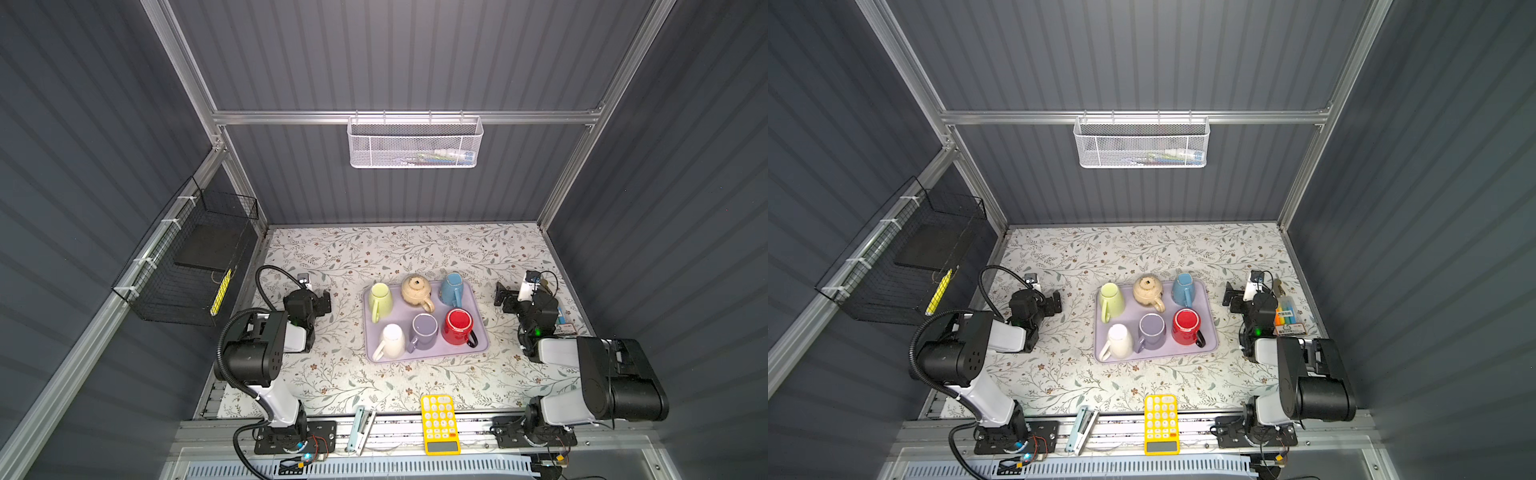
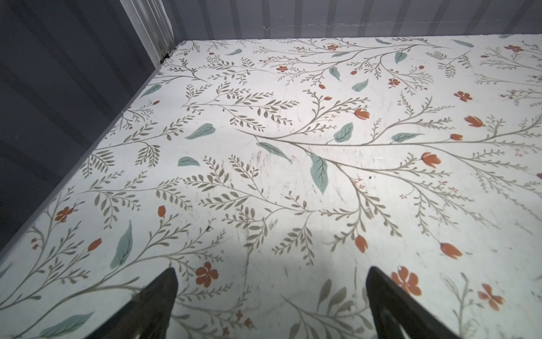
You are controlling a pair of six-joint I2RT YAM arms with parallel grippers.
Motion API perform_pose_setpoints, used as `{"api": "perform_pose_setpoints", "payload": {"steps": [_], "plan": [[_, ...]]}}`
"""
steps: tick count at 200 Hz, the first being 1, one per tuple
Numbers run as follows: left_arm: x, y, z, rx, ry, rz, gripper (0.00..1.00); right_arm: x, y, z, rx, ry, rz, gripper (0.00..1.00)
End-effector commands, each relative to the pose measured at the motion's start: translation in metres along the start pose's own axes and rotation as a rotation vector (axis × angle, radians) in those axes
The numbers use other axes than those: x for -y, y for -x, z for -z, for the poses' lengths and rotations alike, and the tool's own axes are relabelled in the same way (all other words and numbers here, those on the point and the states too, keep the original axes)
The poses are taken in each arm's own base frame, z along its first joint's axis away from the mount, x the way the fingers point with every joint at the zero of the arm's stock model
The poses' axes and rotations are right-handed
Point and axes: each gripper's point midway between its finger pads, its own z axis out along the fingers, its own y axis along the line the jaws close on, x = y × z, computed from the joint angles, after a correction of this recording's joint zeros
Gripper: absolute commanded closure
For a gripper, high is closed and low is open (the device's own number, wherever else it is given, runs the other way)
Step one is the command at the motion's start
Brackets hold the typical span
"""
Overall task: Turn the mug right side up
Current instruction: 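Move both grippers from rest toward the lilac tray of mugs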
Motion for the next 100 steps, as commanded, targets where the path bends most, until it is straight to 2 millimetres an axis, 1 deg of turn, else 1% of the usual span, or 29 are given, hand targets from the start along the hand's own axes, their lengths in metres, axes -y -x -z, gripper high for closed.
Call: {"api": "perform_pose_setpoints", "payload": {"steps": [1,65,84,100], "plan": [[0.003,0.012,-0.002,0.038,-0.013,0.002,0.0,-0.001,0.007,-0.004,0.009,0.025,-0.014,0.01],[0.004,0.013,-0.001,0.04,-0.015,0.002,0.0,0.0,0.008,-0.004,0.011,0.033,-0.024,0.01],[0.003,0.012,0.0,0.043,-0.014,0.0,0.0,-0.001,0.008,-0.004,0.012,0.037,-0.024,0.1],[-0.001,0.024,0.005,0.057,0.003,0.011,0.02,0.002,0.01,-0.003,0.016,0.02,-0.029,0.14]]}}
